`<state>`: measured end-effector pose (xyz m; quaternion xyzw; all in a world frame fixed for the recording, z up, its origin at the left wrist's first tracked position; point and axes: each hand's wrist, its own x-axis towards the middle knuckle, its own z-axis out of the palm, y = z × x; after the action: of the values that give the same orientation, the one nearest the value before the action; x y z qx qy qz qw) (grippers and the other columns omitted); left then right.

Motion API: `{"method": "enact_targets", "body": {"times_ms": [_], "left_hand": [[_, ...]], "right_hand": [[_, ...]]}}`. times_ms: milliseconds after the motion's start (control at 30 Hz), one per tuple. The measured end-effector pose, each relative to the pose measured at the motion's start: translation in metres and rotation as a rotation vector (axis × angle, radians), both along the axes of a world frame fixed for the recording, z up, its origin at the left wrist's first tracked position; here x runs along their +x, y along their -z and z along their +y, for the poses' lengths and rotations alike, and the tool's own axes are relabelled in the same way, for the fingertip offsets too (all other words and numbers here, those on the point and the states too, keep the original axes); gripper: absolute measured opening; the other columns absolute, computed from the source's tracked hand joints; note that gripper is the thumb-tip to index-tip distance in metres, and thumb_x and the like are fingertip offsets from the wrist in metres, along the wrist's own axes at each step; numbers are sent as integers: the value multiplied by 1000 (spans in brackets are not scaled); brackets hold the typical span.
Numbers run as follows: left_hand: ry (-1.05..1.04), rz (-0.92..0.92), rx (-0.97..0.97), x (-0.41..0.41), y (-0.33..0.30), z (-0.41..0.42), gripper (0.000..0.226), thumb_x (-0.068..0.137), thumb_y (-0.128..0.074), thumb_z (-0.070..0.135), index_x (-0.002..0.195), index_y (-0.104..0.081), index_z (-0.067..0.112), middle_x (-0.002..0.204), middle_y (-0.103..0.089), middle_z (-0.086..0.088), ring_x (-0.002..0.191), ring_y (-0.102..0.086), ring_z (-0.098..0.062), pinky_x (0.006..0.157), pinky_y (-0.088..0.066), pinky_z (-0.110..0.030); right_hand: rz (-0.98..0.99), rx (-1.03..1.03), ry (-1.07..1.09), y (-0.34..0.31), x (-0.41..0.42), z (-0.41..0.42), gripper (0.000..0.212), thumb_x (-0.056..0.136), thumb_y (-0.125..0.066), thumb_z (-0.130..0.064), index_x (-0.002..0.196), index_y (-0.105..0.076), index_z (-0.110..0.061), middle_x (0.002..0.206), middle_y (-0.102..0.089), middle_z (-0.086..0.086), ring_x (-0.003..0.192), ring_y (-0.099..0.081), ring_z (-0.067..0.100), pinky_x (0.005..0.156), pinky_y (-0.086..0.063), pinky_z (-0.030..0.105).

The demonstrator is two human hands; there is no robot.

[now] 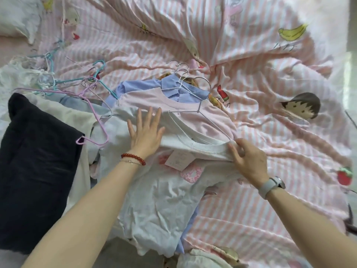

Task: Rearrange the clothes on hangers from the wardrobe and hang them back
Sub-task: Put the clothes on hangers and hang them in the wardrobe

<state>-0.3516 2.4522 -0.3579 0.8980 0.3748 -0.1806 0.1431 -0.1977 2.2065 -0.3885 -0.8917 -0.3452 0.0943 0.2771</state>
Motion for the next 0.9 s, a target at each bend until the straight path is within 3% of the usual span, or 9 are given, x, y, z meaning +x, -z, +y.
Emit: {"method": "enact_targets", "body": {"times_ms": [100,233,400,467,567,667,733,800,900], "left_hand": [[24,-10,-42,8,1,-13,46,99,-27,39,143,-27,25,147,-33,-1,141,-17,-22,110,6,-54],[27,-79,-176,6,-7,-44,35,97,-40,35,125,-49,17,121,-47,-6,107,-52,-25,101,-34,-38],[-125,-309,-166,-38,-2,-73,39,89,-56,21,123,-46,4,133,-36,-16,122,-39,-32,103,-33,-45],[-203,-388,-54,-47,-10,-66,56,90,-56,23,138,-34,6,149,-22,-18,136,-23,-32,112,-21,-45],[-186,-294,-46,-60,-25,-50,65,96,-41,32,148,-4,19,157,3,-2,143,8,-21,114,3,-41],[-140,-186,-152,-75,-31,-46,50,99,-33,31,146,-17,28,156,-9,9,143,12,-17,113,10,-46],[-168,-239,-184,-81,-36,-48,38,99,-33,28,137,-33,24,146,-34,3,142,-12,-21,114,-1,-46],[-213,-291,-191,-80,-47,-54,28,100,-32,29,121,-45,18,123,-56,-7,120,-47,-28,98,-30,-40],[-201,-295,-126,-80,-65,-70,30,100,-31,35,110,-51,16,105,-65,-13,97,-58,-35,73,-39,-38]], "right_hand": [[-75,-62,39,-2,11,-20,42,84,-38,-49,78,-64,-16,68,-65,2,61,-63,24,51,-33,23],[-124,-118,56,-3,16,-32,44,82,-37,-49,76,-65,-15,69,-64,6,67,-63,28,52,-42,30],[-226,-72,60,-23,18,-12,43,81,-41,-46,61,-57,-12,56,-60,6,55,-59,28,46,-36,27],[-302,-58,-46,-31,17,-1,43,81,-44,-47,58,-57,-13,52,-59,6,49,-59,26,44,-32,23],[-334,-45,-144,-43,7,8,44,81,-44,-49,56,-56,-15,50,-57,5,47,-58,24,43,-30,23],[-356,-17,-146,-53,3,10,45,82,-43,-50,55,-53,-15,50,-56,5,47,-57,24,42,-33,24],[-380,6,-172,-60,3,9,44,82,-43,-49,56,-53,-15,51,-56,4,48,-56,23,42,-33,23],[-400,15,-211,-65,2,8,42,83,-45,-46,59,-56,-13,56,-59,4,53,-57,24,44,-37,25],[-383,-19,-198,-66,2,5,40,84,-44,-43,69,-59,-10,66,-59,8,63,-56,29,59,-39,35]]}}
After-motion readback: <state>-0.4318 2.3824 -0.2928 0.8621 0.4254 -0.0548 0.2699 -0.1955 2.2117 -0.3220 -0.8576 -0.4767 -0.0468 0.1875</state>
